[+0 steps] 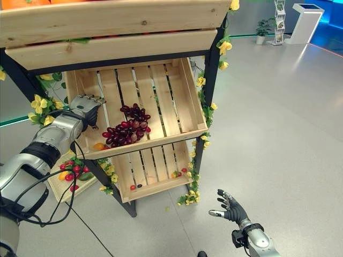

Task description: Pick up the fruits from the basket on one side to the basket on the other side

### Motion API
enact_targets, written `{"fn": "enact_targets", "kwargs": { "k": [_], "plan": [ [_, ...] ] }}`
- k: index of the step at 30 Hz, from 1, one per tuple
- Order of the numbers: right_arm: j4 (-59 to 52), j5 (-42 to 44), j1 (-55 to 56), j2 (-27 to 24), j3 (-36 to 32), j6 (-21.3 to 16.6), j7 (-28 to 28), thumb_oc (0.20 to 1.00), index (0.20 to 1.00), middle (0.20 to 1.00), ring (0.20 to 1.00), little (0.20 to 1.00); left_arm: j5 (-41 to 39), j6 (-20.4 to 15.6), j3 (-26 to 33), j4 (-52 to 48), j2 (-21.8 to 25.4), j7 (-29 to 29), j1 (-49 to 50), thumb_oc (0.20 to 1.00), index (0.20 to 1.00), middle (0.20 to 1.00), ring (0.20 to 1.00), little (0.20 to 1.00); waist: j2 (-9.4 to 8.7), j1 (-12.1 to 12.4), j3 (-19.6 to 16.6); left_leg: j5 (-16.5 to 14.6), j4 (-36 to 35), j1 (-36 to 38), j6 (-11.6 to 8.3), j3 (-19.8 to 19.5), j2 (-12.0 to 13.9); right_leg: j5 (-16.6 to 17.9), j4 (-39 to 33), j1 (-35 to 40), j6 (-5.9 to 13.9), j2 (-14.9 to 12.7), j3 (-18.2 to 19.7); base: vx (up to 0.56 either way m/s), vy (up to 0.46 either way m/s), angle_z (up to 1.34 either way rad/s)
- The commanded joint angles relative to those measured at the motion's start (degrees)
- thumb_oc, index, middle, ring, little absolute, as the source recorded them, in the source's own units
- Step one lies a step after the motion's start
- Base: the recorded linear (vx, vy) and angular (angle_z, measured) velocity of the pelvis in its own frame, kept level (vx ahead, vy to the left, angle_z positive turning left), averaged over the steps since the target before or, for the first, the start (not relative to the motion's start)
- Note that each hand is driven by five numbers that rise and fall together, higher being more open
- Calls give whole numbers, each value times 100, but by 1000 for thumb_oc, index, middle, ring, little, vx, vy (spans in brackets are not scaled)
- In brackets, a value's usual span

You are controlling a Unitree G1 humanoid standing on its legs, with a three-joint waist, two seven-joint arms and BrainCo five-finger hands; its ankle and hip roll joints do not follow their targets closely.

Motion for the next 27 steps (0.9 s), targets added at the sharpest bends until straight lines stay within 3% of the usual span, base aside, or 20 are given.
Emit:
{"fn": "enact_targets", "kwargs": {
  "k": [1,11,12,14,15,16,17,20,21,22,23,27],
  "plan": [
    [-280,71,-129,-24,39,-361,-15,1000,1000,1000,1000,1000,-94,168,411,310,25,299,-466,1000,1000,1000,1000,1000,-333,55,-150,-718,490,370,246,-120,-211,-429,320,-144,292,-18,-28,0,0,0],
    [-204,41,-97,-4,-17,-326,-60,1000,1000,1000,1000,1000,-779,132,977,-372,233,480,-115,1000,1000,1000,1000,1000,-388,156,-169,-662,474,296,252,-182,-227,-389,297,-133,284,-42,-89,-23,2,2],
    [-177,-1,-115,24,-72,-294,-95,1000,1000,1000,1000,1000,-1708,10,1534,-737,145,551,177,1000,1000,1000,1000,1000,-393,207,-136,-671,481,308,254,-212,-213,-403,298,-109,268,-26,-115,-49,-2,3],
    [-176,5,-121,42,-87,-280,-106,1000,1000,1000,1000,1000,-2038,-34,1767,-850,145,587,329,1000,1000,1000,1000,1000,-404,206,-157,-632,471,268,258,-233,-229,-383,292,-140,259,-45,-119,-51,-6,1],
    [-156,19,-142,117,-127,-257,-91,1000,1000,1000,1000,1000,-3226,-422,2271,-1235,82,640,818,1000,1000,1000,1000,1000,-420,233,-135,-610,462,263,257,-241,-227,-382,293,-131,246,-46,-125,-29,-5,3],
    [-157,20,-140,100,-110,-257,-91,1000,1000,1000,1000,1000,-3234,-415,2308,-1268,97,628,866,1000,1000,1000,1000,1000,-405,214,-152,-607,459,256,258,-243,-228,-382,294,-139,247,-47,-127,-37,2,4],
    [-176,32,-154,151,-156,-244,-99,1000,1000,1000,1000,1000,-4341,-605,2828,-1729,-106,671,1374,1000,1000,1000,1000,1000,-408,257,-118,-612,455,275,257,-252,-218,-387,298,-115,232,-37,-128,-27,14,7],
    [-110,-77,-120,292,-306,-202,-127,1000,1000,1000,1000,1000,-5286,-877,3549,-3054,-408,610,2571,1000,1000,1000,1000,1000,-426,323,-132,-525,373,214,258,-317,-228,-358,260,-138,199,-40,-180,-42,4,6],
    [-109,-77,-117,287,-298,-204,-127,1000,1000,1000,1000,1000,-5285,-867,3566,-3076,-407,608,2597,1000,1000,1000,1000,1000,-421,315,-138,-523,370,214,258,-318,-228,-358,258,-137,199,-40,-181,-26,-6,6],
    [-116,-102,-108,332,-361,-196,-146,1000,1000,1000,1000,1000,-5779,-1028,3714,-3427,-520,506,2917,1000,1000,1000,1000,1000,-432,336,-140,-508,348,205,257,-330,-225,-356,249,-134,195,-42,-195,-15,3,8],
    [-146,-83,-101,393,-443,-198,-163,1000,1000,1000,1000,1000,-6760,-1231,3970,-3998,-795,248,3544,1000,1000,1000,1000,1000,-448,379,-127,-488,316,204,262,-353,-229,-350,241,-119,186,-49,-209,-14,4,8],
    [-142,-148,-92,409,-464,-199,-131,1000,1000,1000,1000,1000,-7458,-1261,4145,-4433,-943,-126,4134,1000,1000,1000,1000,1000,-446,403,-140,-475,280,227,270,-365,-227,-346,211,-82,181,-47,-206,-3,9,10]
  ]
}}
